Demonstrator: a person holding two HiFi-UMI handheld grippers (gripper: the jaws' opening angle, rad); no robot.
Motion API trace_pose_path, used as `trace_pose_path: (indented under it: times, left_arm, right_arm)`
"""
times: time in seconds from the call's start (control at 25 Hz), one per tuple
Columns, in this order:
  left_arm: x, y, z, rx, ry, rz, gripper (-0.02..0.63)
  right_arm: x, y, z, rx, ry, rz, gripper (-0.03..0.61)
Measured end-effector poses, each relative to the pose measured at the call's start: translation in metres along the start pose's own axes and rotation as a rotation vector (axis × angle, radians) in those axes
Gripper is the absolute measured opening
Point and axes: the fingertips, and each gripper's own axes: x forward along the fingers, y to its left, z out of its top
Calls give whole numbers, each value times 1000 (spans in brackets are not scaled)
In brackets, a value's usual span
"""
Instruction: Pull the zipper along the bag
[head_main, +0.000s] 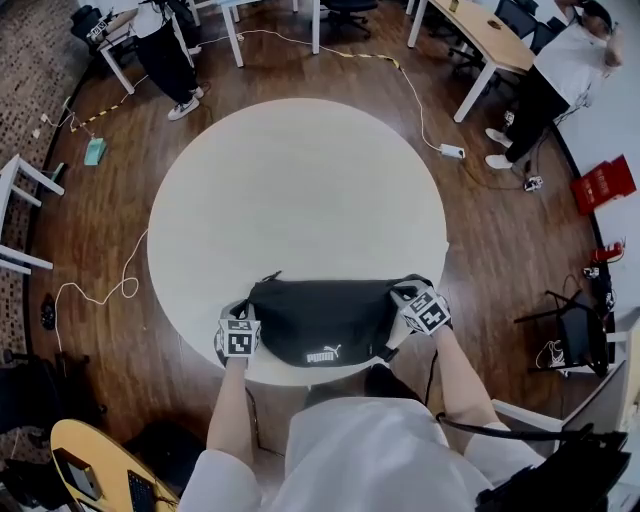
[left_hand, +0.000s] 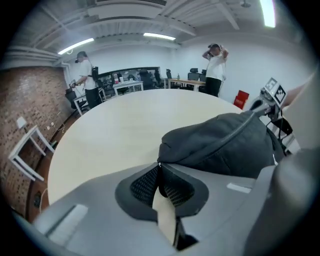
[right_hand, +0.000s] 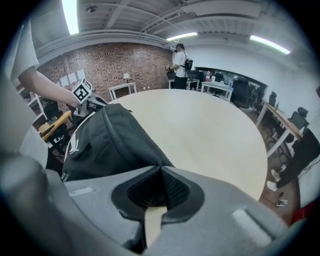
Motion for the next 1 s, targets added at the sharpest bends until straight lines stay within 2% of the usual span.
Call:
trace_pose_path:
  times: [0.12,0.2,0.32,0.44,0.48,0.56,0.68,0.84,1.0]
  left_arm:
    - [-17,-9,9,-154,-65,-52,35]
    - [-32,-13,7,-230,-107,-68,55]
    - [-58,-2,-3,-316,-199,-2,207]
    - [-95,9,-19,-396,-318,40,210]
    - [-109,7,-21,-406,-355,42,213]
    - [-134,-10,-10,-389,-430,29,221]
    - [-174,-66,26,-310,-533,-30,263]
    - [-249,-140,47,-187,-650,-60,289]
    - [-322,-208,28,-91,-728,-12,307]
  right_arm:
    - [-7,-10,6,8,-26,-135,-2]
    - [-22,-12,12,51,-66,-200,11]
    - [-52,-11,16,83,-135,-301,68]
    - [-88,5,23,75,-219,-378,223]
    - [-105,11,28,92,-269,-397,257]
    - [-147,20,40,151,-393,-424,314]
    - [-207,40,49,205,-554,-419,358]
    - [-246,97,54,113,-675,-341,362]
    - [-293,166,39,37,-817,-251,362]
